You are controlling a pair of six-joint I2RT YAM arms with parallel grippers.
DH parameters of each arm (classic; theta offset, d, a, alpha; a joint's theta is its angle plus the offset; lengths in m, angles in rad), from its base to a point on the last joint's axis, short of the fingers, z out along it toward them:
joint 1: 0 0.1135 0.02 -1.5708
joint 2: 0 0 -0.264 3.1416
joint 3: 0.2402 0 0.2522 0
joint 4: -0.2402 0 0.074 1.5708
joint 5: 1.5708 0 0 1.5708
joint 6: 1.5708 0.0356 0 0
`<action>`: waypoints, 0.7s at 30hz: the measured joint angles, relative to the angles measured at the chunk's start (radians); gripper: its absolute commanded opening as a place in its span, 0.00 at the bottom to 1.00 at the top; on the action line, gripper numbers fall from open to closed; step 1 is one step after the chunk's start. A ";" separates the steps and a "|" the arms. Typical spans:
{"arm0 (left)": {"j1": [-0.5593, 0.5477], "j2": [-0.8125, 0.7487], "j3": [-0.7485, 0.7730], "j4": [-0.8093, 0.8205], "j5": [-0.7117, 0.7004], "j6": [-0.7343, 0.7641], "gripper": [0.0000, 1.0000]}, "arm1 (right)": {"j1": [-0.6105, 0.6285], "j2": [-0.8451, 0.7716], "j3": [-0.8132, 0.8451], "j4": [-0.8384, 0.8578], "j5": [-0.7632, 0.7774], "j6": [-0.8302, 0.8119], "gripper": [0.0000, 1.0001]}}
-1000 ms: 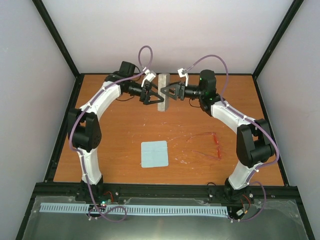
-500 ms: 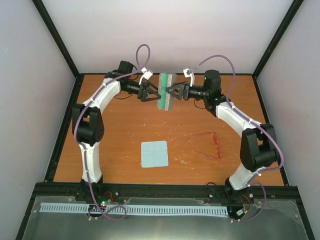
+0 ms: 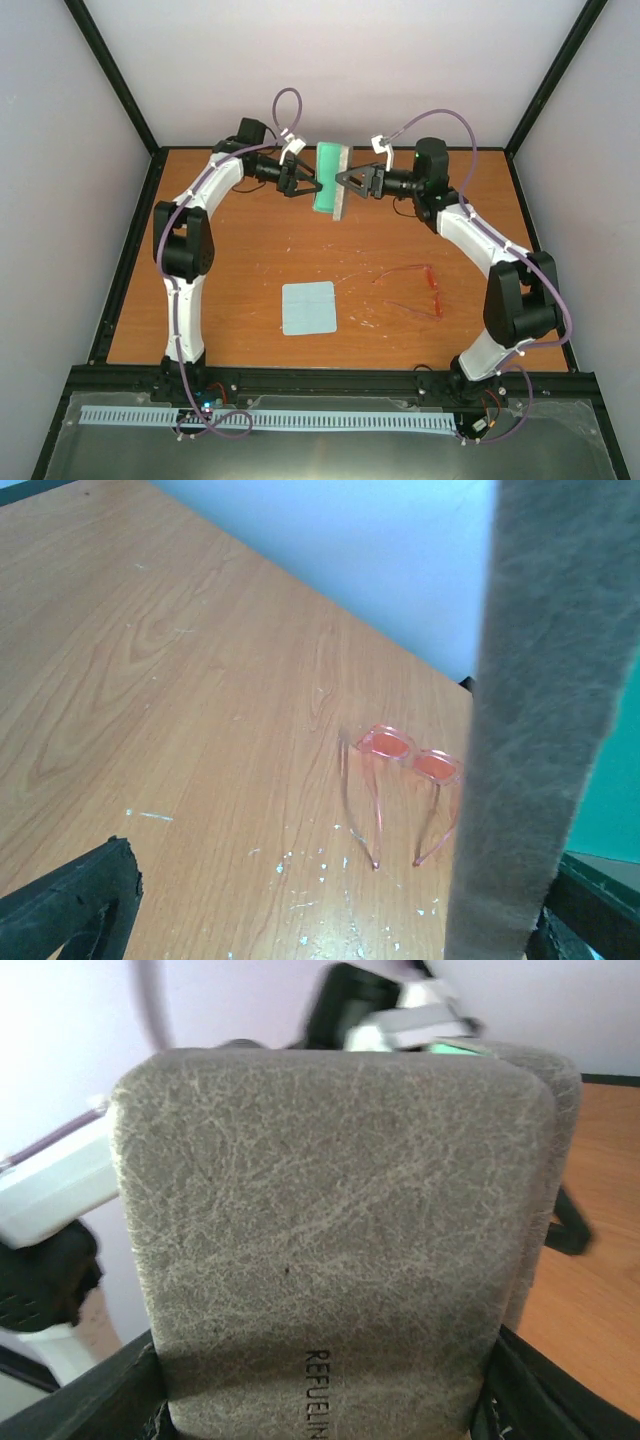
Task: Organize the sunglasses
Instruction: Open the sunglasses case.
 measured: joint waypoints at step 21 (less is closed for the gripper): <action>0.046 -0.127 -0.164 0.129 -0.025 -0.103 0.99 | 0.050 -0.059 -0.066 0.135 0.092 -0.018 0.03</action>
